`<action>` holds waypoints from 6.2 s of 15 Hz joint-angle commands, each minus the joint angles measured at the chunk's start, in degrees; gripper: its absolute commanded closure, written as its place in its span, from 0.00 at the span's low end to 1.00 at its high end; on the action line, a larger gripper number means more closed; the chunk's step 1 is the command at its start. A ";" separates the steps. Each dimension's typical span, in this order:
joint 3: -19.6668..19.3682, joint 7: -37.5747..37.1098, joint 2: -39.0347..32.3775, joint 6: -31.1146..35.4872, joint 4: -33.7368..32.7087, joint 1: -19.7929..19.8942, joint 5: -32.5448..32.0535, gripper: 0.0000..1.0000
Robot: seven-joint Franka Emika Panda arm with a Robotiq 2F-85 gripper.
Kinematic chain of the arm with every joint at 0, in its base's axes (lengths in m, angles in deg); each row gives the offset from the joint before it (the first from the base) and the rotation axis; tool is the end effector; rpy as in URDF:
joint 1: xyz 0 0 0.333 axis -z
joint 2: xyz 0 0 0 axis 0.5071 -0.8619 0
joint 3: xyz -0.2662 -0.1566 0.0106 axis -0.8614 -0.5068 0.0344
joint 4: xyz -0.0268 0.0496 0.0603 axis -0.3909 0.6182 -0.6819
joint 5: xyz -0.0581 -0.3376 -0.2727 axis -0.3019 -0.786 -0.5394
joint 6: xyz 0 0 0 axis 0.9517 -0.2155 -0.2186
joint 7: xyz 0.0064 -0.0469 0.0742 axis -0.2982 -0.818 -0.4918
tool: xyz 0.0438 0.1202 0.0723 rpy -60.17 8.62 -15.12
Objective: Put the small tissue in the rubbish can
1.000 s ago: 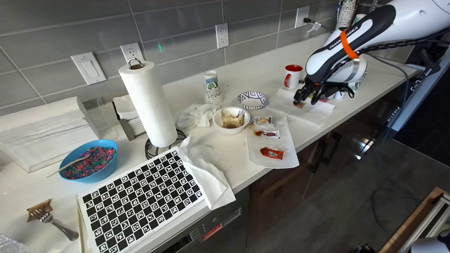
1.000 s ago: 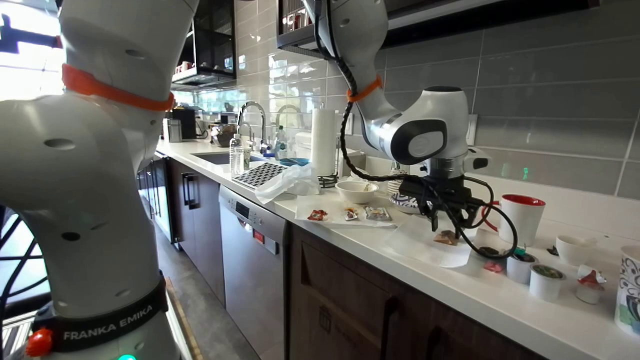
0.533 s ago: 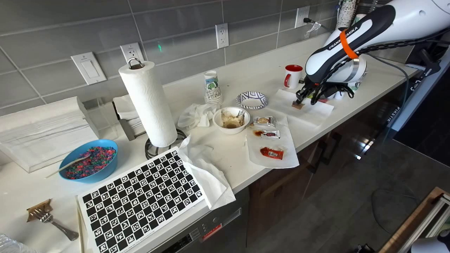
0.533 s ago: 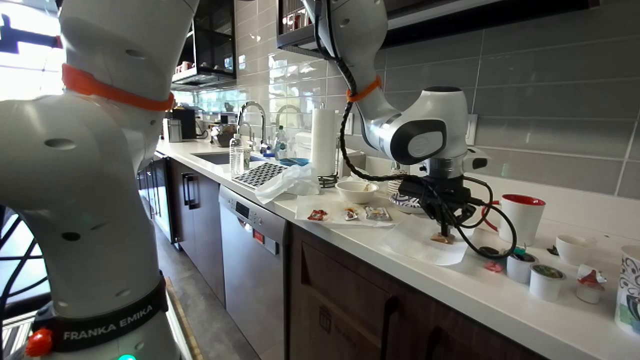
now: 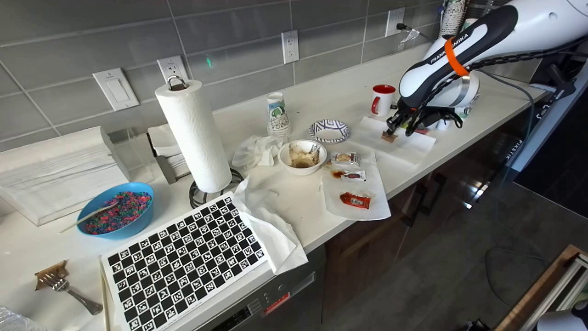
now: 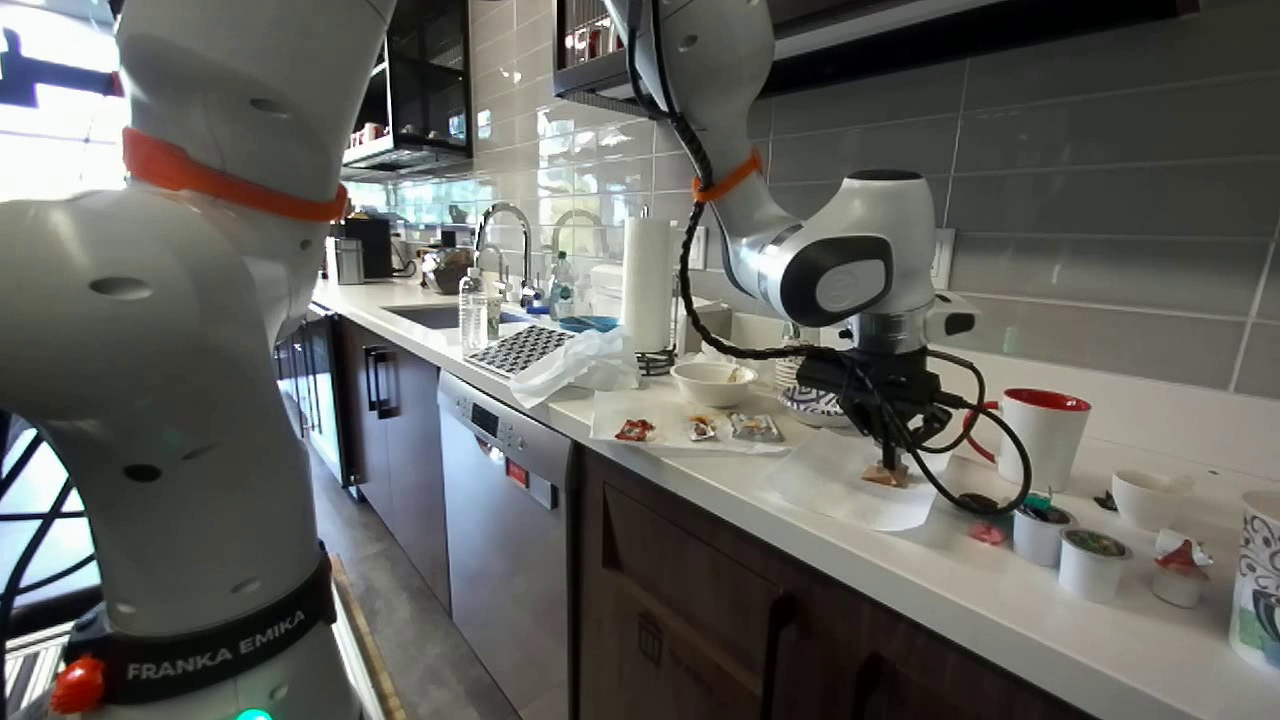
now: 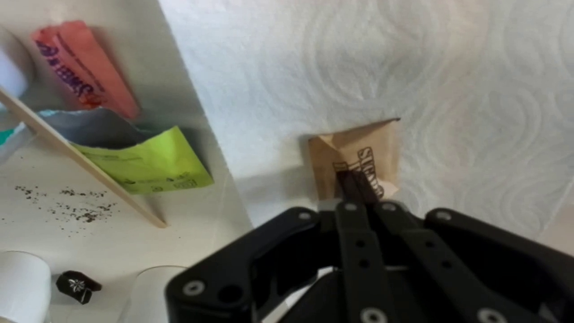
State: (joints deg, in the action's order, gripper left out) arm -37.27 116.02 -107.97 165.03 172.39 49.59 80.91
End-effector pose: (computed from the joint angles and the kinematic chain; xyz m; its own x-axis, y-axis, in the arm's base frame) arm 0.6249 -0.1555 0.1981 0.9292 0.1031 0.3548 0.1006 -0.9946 0.0256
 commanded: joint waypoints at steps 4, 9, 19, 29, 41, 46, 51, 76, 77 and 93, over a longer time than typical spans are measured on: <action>-1.68 -4.01 6.62 1.71 5.71 -2.67 -1.10 1.00; -3.03 -5.63 5.93 2.34 7.06 -4.31 -1.17 0.53; -4.20 -5.10 1.80 8.16 6.17 -3.78 -0.66 0.01; -3.55 -4.37 0.49 8.41 3.80 -3.39 -0.18 0.23; -1.71 -3.89 -1.39 8.15 1.99 -3.00 0.24 0.88; -1.71 -4.14 -1.75 8.30 2.07 -2.85 0.33 1.00; -2.30 -5.04 0.09 8.85 3.17 -3.34 0.25 1.00; 5.40 -1.97 -1.60 14.04 4.17 4.80 3.19 0.30; 6.00 -1.83 -1.95 14.01 3.80 5.48 3.06 0.39; 9.93 -1.58 -4.89 13.82 0.88 8.68 1.56 1.00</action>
State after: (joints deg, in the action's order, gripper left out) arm -27.81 113.86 -112.06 178.11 173.82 57.83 82.40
